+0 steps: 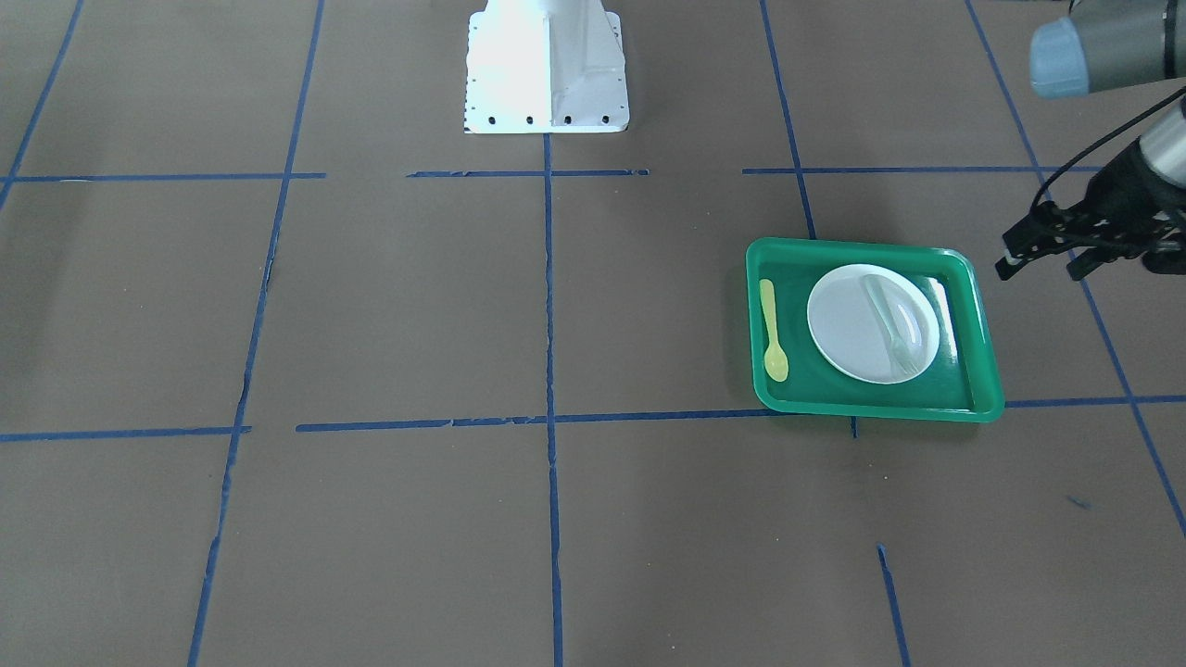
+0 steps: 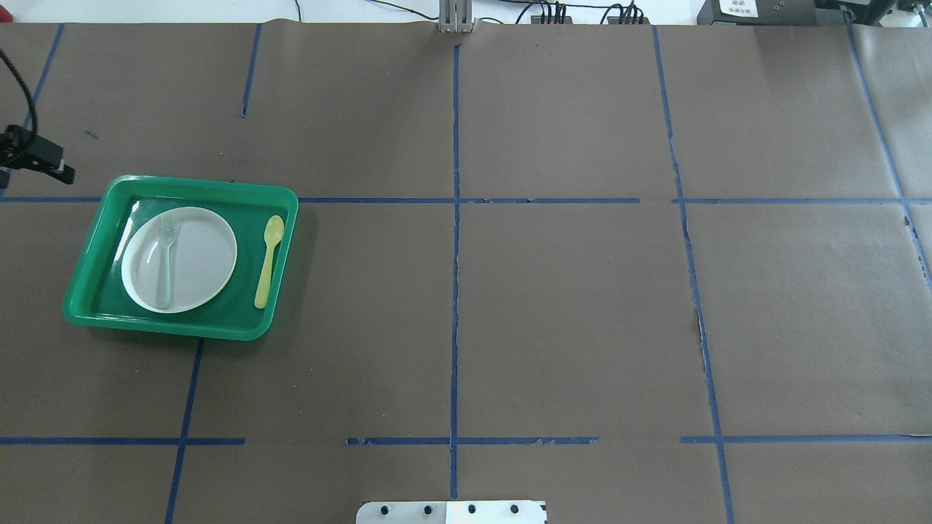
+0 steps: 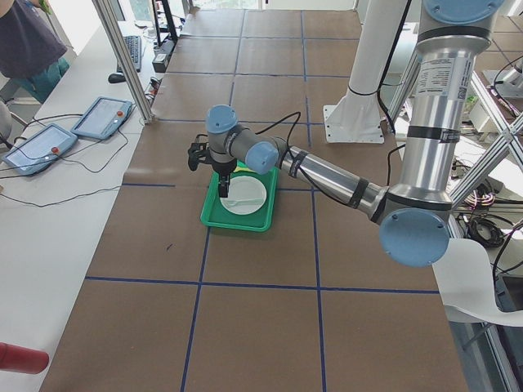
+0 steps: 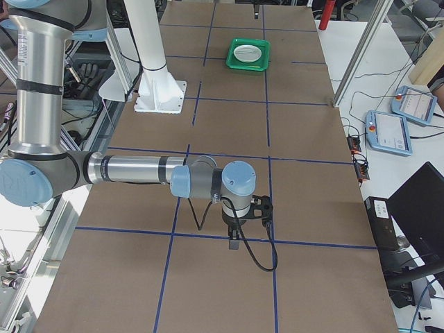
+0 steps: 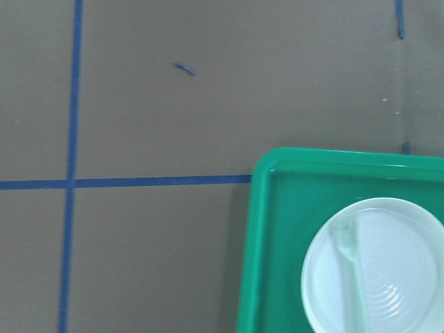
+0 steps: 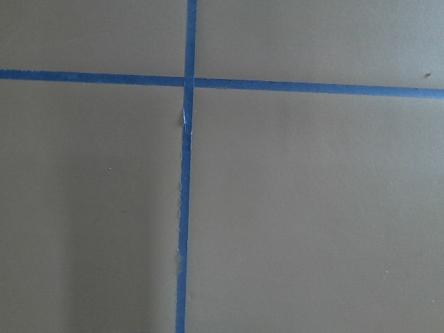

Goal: Place fork
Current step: 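Move the left gripper over the white fork on the plate and lower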

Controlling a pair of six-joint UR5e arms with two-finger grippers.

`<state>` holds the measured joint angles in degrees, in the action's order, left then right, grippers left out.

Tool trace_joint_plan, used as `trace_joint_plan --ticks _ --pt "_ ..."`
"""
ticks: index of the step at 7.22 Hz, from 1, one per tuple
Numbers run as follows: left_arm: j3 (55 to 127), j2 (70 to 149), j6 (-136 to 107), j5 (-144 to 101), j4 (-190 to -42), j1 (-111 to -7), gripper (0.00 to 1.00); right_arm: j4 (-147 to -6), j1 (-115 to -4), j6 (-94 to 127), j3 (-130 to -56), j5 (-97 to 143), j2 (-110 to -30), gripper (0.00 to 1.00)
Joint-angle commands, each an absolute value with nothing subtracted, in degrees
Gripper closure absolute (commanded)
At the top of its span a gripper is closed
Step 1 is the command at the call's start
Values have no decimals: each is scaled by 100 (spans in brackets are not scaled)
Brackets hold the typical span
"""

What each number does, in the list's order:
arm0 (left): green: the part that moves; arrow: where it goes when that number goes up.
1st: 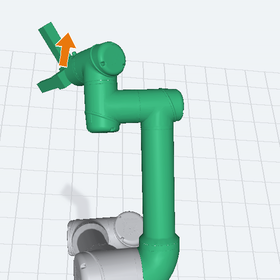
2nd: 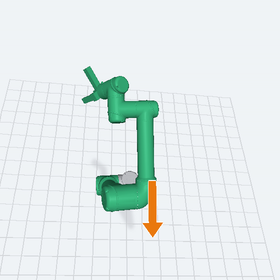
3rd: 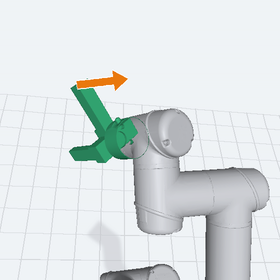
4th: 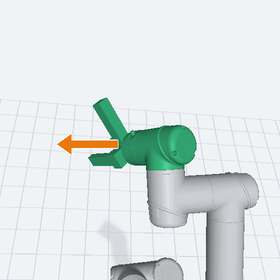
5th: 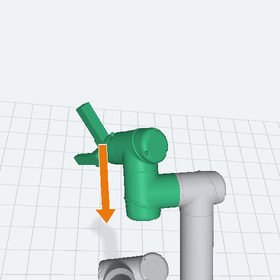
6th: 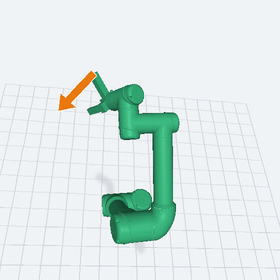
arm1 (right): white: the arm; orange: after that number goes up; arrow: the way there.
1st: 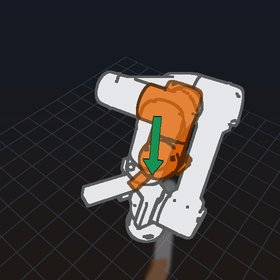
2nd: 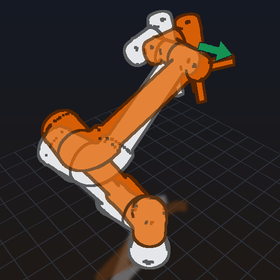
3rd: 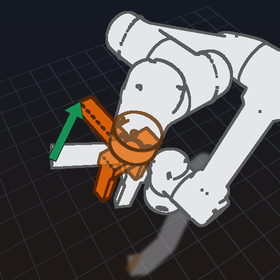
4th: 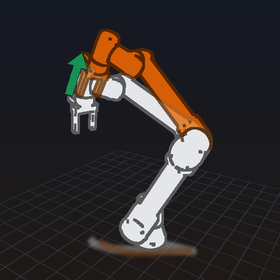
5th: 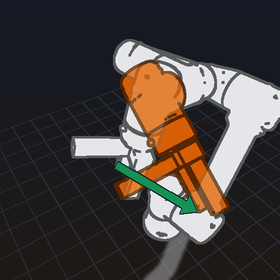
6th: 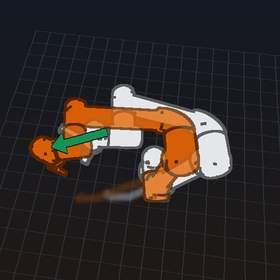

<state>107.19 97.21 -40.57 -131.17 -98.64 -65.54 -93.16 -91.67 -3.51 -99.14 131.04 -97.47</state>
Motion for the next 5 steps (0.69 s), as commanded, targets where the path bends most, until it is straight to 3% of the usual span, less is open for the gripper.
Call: trace_joint_plan --ticks 1,3,5 --pt "10374 9949 -4386 -12823 -10141 -6144 0 -9316 -9167 -352 -9914 13104 -9747 0" --pt "9436 10001 -4866 -12553 -11271 -5602 0 -9316 -9167 -352 -9905 13104 -9747 0" --pt "9176 10020 -5438 -12340 -11689 -5336 0 -9316 -9167 -343 -9905 13104 -9747 0"
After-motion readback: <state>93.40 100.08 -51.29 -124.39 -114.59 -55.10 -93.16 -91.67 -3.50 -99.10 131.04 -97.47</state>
